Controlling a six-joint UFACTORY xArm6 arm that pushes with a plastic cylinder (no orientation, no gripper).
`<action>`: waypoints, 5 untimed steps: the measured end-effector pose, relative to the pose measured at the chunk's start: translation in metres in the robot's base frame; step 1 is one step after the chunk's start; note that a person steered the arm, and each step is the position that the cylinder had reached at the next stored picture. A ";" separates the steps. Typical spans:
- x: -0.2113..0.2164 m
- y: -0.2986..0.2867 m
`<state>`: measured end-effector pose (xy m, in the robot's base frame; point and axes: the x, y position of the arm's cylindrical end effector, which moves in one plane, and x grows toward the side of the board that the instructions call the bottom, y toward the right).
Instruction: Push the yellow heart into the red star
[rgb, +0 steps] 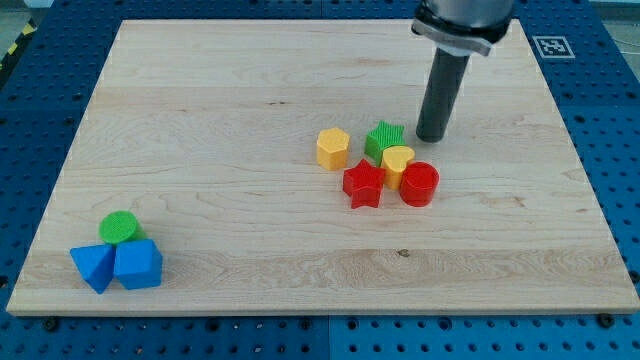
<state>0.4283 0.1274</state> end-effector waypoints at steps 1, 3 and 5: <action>0.011 -0.002; 0.027 -0.010; 0.025 -0.051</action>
